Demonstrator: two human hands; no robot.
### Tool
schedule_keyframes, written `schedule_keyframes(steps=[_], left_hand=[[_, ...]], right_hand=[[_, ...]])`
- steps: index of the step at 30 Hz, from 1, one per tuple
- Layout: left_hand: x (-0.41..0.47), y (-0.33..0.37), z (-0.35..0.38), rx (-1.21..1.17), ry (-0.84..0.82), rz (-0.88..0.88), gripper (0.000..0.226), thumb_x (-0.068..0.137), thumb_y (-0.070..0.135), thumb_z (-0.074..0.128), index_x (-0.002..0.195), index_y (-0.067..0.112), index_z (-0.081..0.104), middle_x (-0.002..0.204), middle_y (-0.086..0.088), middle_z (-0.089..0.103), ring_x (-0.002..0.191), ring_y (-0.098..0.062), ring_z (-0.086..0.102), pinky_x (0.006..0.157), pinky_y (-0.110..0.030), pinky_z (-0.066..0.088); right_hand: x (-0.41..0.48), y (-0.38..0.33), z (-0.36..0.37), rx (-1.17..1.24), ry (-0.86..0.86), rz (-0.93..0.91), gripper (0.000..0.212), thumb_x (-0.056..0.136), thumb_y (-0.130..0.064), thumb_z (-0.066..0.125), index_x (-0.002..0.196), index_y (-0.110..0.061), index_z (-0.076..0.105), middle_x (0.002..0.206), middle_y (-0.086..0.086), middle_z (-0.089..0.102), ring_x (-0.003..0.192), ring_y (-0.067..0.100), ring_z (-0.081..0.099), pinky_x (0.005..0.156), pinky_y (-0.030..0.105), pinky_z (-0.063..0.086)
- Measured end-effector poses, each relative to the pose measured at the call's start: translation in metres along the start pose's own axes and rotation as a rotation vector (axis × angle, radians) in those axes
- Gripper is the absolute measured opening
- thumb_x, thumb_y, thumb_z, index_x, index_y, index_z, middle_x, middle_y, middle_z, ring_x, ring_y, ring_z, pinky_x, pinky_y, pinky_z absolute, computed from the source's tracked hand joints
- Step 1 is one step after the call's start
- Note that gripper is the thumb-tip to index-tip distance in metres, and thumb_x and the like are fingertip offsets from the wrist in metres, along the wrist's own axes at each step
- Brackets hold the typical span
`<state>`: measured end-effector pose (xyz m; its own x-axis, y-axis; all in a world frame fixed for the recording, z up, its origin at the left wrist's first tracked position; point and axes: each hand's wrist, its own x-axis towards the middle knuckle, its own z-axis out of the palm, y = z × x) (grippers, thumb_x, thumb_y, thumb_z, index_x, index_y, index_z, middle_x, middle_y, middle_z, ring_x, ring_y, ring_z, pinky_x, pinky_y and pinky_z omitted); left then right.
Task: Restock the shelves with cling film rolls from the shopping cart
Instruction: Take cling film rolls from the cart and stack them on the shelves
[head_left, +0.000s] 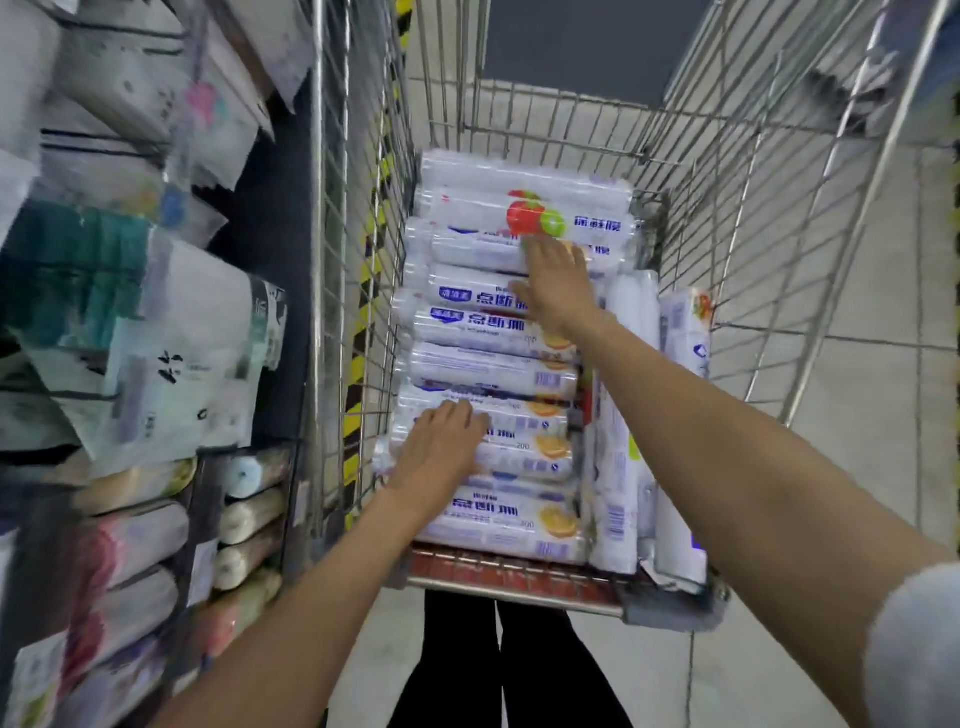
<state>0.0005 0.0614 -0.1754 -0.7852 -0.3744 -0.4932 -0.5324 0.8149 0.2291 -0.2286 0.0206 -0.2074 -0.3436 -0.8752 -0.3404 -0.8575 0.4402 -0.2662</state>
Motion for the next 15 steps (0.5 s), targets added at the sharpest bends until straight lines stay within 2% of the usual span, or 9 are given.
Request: schedule_keyframes(steps=[5,8,10,12,15], left_hand=[[-0.001,-0.001,-0.002,0.031,-0.035,0.069,0.051,0.088,0.025,0.061,0.133,0.013,0.04,0.122,-0.007,0.043,0.113,-0.025,0.038,0.088,-0.032,0.032],[-0.005,0.001,-0.001,-0.021,-0.047,0.038,0.051,0.089,0.028,0.06,0.132,0.011,0.04,0.126,-0.006,0.043,0.116,-0.023,0.039,0.095,-0.031,0.03],[-0.013,0.001,-0.004,-0.108,-0.068,-0.009,0.053,0.09,0.031,0.058,0.134,0.012,0.036,0.13,-0.006,0.046,0.12,-0.023,0.041,0.1,-0.032,0.029],[-0.02,-0.001,-0.01,-0.159,-0.074,-0.046,0.051,0.092,0.03,0.056,0.135,0.012,0.034,0.13,-0.006,0.049,0.119,-0.023,0.045,0.101,-0.032,0.029],[-0.03,0.002,-0.031,-0.264,-0.017,-0.138,0.048,0.091,0.025,0.056,0.133,0.013,0.035,0.129,-0.006,0.051,0.116,-0.024,0.047,0.095,-0.032,0.032]], right_hand=[[0.023,-0.001,-0.007,-0.138,0.006,0.05,0.056,0.093,-0.041,0.051,0.139,-0.013,0.036,0.145,0.018,0.03,0.134,0.035,0.026,0.111,0.052,0.015],[0.032,-0.003,-0.015,-0.02,-0.065,0.099,0.058,0.09,-0.034,0.058,0.137,-0.009,0.034,0.142,0.018,0.035,0.133,0.034,0.031,0.111,0.053,0.017],[0.032,-0.004,-0.02,-0.041,-0.086,0.072,0.06,0.089,-0.029,0.06,0.137,-0.006,0.033,0.14,0.018,0.039,0.13,0.033,0.035,0.109,0.05,0.021],[0.027,-0.004,-0.025,-0.122,-0.092,0.027,0.062,0.089,-0.029,0.061,0.139,-0.006,0.033,0.143,0.019,0.034,0.133,0.034,0.03,0.109,0.053,0.019],[0.014,-0.004,-0.04,-0.059,-0.172,0.032,0.054,0.09,-0.031,0.062,0.135,-0.007,0.043,0.145,0.02,0.027,0.135,0.036,0.023,0.107,0.058,0.024]])
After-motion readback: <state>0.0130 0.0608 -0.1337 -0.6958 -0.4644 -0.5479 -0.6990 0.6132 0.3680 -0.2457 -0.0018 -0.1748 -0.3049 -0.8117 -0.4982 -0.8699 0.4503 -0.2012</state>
